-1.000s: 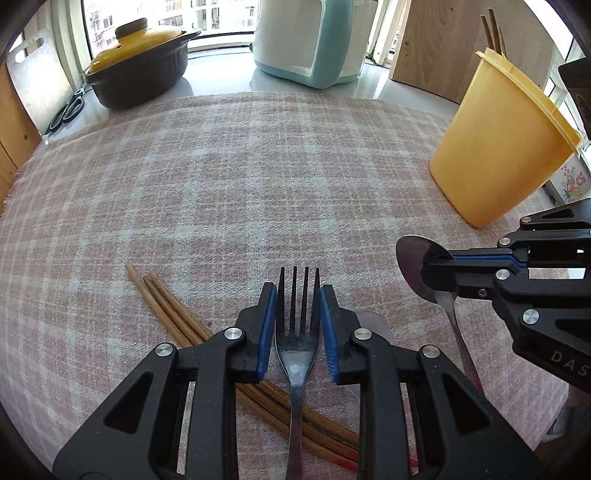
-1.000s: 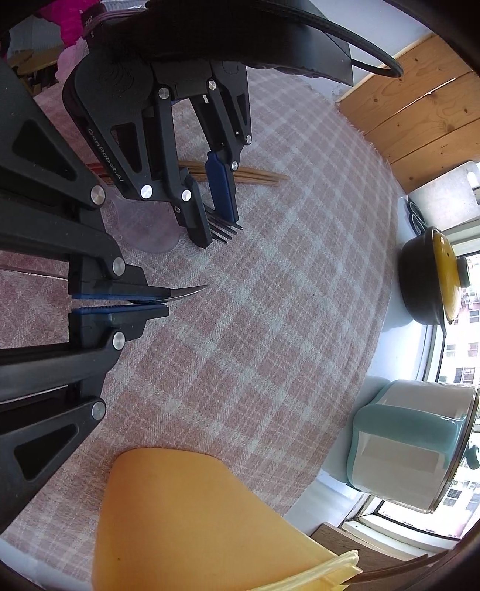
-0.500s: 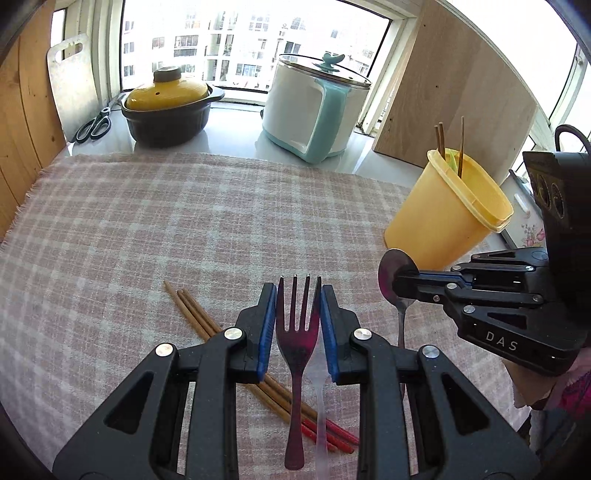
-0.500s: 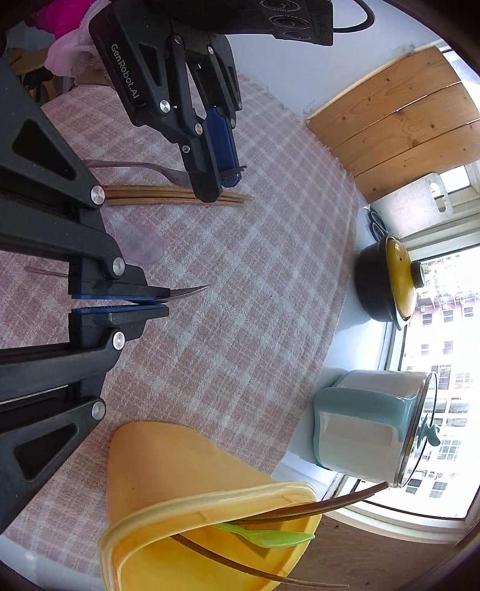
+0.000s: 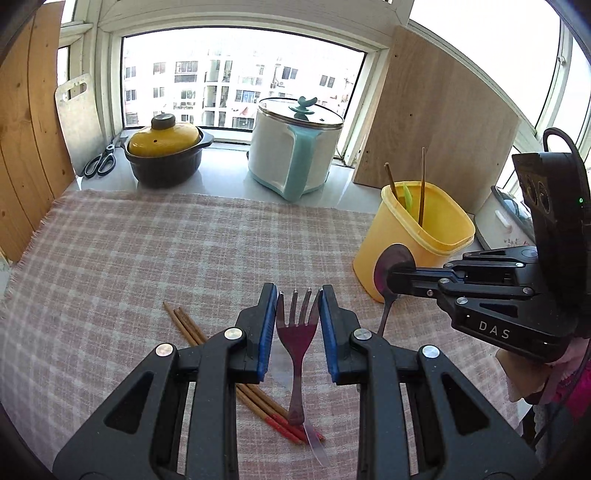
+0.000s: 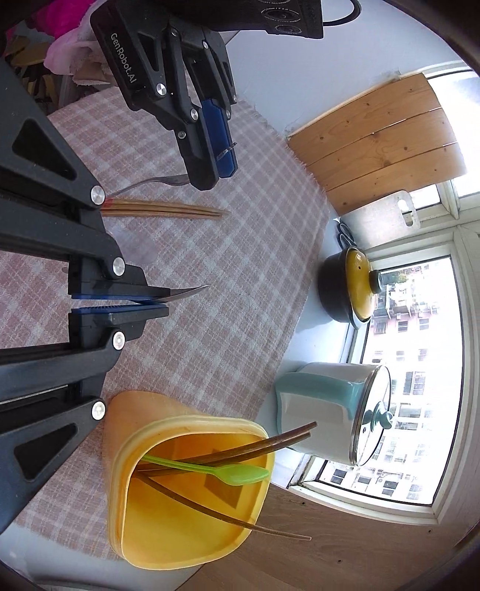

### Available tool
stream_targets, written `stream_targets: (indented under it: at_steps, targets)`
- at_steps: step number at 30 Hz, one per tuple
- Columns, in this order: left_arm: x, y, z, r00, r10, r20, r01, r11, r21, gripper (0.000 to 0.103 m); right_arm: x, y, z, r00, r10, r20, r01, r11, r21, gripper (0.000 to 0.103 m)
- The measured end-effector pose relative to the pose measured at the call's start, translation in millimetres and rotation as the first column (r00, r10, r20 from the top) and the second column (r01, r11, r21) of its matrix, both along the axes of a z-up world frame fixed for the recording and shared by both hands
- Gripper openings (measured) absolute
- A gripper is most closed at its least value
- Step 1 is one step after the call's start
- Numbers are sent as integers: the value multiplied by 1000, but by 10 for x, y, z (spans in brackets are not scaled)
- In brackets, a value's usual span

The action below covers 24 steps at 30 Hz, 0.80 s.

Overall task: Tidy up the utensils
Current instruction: 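Carry the fork and metal spoon over the yellow container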

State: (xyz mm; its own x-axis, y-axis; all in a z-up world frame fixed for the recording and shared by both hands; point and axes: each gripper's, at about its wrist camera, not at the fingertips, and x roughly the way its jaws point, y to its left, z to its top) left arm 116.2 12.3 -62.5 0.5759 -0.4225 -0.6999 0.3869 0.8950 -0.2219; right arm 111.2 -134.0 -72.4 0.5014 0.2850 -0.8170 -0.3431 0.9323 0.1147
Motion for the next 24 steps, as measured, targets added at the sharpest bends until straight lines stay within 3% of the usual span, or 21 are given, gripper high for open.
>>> stream_targets:
  at_steps: [11, 24]
  targets:
    - [-76, -174, 91, 1000, 27, 6, -27, 1000, -7, 22, -112, -213, 170, 1000, 21, 21, -21, 1000, 9, 0]
    - [-87, -498, 529, 999, -28, 32, 29, 999, -25, 22, -179, -560, 620, 997, 47, 61, -47, 999, 7, 0]
